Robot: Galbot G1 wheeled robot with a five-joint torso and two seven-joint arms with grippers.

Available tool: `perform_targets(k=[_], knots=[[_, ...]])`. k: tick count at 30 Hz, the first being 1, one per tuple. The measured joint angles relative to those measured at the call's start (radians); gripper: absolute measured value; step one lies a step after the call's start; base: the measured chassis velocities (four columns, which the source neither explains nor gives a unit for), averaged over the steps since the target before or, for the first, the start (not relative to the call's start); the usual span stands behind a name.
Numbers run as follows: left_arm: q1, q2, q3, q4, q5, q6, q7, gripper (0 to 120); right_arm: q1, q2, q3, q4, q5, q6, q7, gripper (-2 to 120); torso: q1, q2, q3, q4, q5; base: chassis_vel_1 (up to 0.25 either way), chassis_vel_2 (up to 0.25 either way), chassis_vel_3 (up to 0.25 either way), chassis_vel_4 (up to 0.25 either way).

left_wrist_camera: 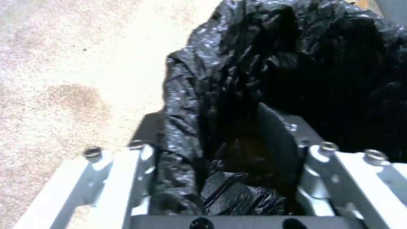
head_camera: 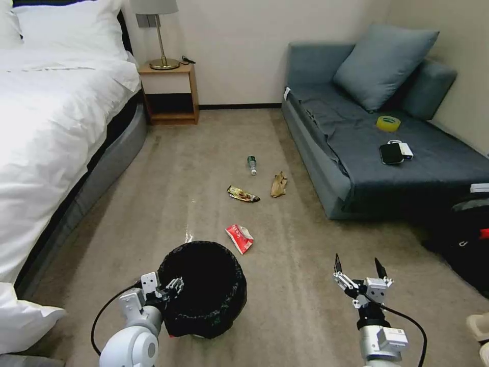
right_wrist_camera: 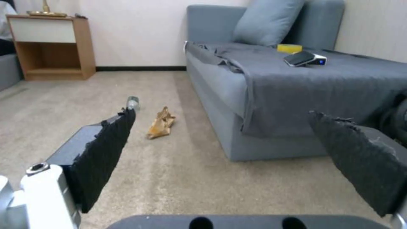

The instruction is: Pick up the trash bin, then pick up the garbage on the floor and place it into the trash bin.

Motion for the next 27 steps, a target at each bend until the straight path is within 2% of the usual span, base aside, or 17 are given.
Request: perform_targets(k=[1, 2, 4, 6, 8, 9, 11, 13, 14, 21, 27], knots=[[0.000, 0.000, 0.000, 0.000, 0.000, 0.000, 0.000, 47, 0.000, 0.000, 0.000, 0.000, 0.000, 0.000, 0.000, 100, 0.000, 0.000, 0.000, 0.0000, 0.0000, 0.000, 0.000, 0.000, 0.000], [0.001, -0.001, 0.001, 0.000, -0.001, 0.000, 0.004, 40, 0.003, 0.000, 0.000, -0.004, 0.000, 0.000, 0.004, 100, 0.000, 0.000, 0.000, -0.0001, -0.0001, 0.000, 0.000, 0.000, 0.000], [0.002, -0.002, 0.001, 0.000, -0.002, 0.001, 0.006, 37, 0.004, 0.000, -0.001, -0.006, 0.000, 0.000, 0.006, 100, 0.000, 0.000, 0.000, -0.0002, -0.0002, 0.000, 0.000, 0.000, 0.000], [0.004, -0.003, 0.002, -0.001, -0.003, 0.001, 0.011, 25, 0.006, 0.000, -0.001, -0.009, 0.001, 0.000, 0.011, 100, 0.000, 0.000, 0.000, -0.0006, -0.0004, 0.000, 0.000, 0.000, 0.000], [0.004, -0.003, 0.002, -0.001, -0.003, 0.001, 0.011, 25, 0.006, 0.000, -0.001, -0.009, 0.001, 0.000, 0.011, 100, 0.000, 0.000, 0.000, -0.0006, -0.0004, 0.000, 0.000, 0.000, 0.000], [0.006, -0.003, 0.003, -0.004, -0.006, 0.001, 0.017, 17, 0.007, 0.000, -0.001, -0.010, 0.002, 0.001, 0.014, 100, 0.000, 0.000, 0.000, -0.0008, -0.0007, 0.000, 0.000, 0.000, 0.000], [0.011, -0.003, 0.003, -0.008, -0.008, 0.000, 0.024, 9, 0.006, 0.000, -0.001, -0.010, 0.003, 0.002, 0.016, 100, 0.000, 0.000, 0.000, -0.0009, -0.0008, 0.000, 0.000, 0.000, 0.000], [0.011, -0.003, 0.003, -0.008, -0.008, 0.000, 0.024, 9, 0.006, 0.000, -0.001, -0.010, 0.003, 0.002, 0.016, 100, 0.000, 0.000, 0.000, -0.0009, -0.0008, 0.000, 0.000, 0.000, 0.000], [0.017, -0.003, 0.003, -0.013, -0.008, -0.008, 0.034, 4, 0.004, 0.000, -0.001, -0.010, 0.003, 0.003, 0.017, 100, 0.000, 0.000, 0.000, -0.0007, -0.0010, 0.000, 0.000, 0.000, 0.000], [0.048, -0.001, -0.003, -0.057, -0.006, -0.065, 0.075, 4, -0.001, 0.000, -0.006, -0.003, 0.003, 0.011, 0.017, 100, 0.000, 0.000, 0.000, -0.0009, -0.0014, 0.000, 0.000, 0.000, 0.000], [0.071, 0.001, -0.017, -0.101, 0.002, -0.140, 0.114, 4, -0.004, 0.000, -0.006, 0.013, -0.003, 0.026, -0.005, 100, 0.000, 0.000, 0.000, -0.0006, -0.0006, 0.000, 0.000, 0.000, 0.000]])
